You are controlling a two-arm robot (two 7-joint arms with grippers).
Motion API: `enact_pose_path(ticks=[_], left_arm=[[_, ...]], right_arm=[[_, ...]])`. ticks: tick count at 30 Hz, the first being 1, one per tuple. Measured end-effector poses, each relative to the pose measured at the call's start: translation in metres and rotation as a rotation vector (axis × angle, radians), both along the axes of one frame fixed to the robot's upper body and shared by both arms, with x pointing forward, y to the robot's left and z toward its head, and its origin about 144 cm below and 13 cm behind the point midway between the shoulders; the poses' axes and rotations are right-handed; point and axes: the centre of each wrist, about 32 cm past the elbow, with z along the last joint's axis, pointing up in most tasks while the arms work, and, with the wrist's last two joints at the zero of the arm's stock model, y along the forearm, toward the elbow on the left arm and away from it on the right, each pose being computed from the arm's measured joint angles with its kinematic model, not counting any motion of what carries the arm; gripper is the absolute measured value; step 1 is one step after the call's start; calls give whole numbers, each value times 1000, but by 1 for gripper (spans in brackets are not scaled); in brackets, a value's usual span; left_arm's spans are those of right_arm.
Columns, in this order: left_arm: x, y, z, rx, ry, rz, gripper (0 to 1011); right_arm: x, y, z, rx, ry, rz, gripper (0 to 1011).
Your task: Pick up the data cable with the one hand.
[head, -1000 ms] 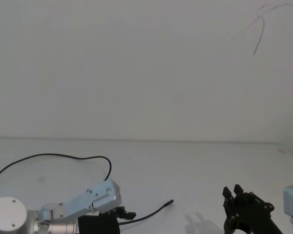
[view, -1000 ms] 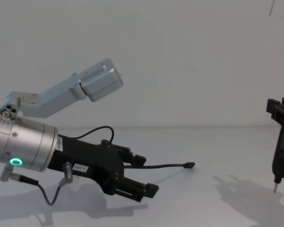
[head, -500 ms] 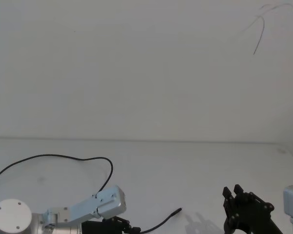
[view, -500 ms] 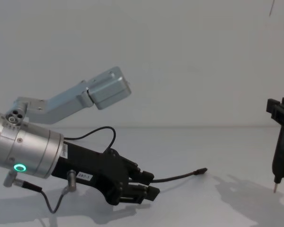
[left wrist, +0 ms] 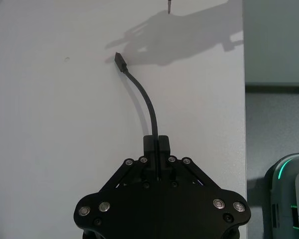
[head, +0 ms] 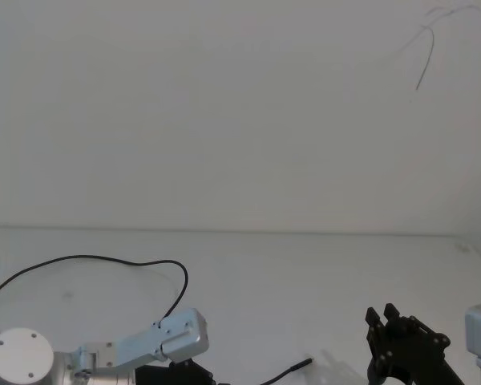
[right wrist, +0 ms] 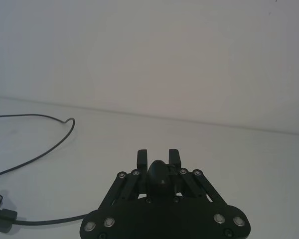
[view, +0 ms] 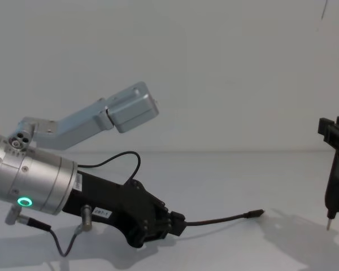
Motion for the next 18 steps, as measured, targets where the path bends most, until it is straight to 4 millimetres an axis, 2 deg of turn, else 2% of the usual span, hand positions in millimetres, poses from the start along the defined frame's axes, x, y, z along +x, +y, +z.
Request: enact_pose_path(ticks=[12,18], left_arm=[[-1,12,5,-84,-12,-47,43],[-9,30,7,-155,2,-89,43]], right_arm=[[0,0,0,0,0,0,251],[0,0,0,0,0,0,251]])
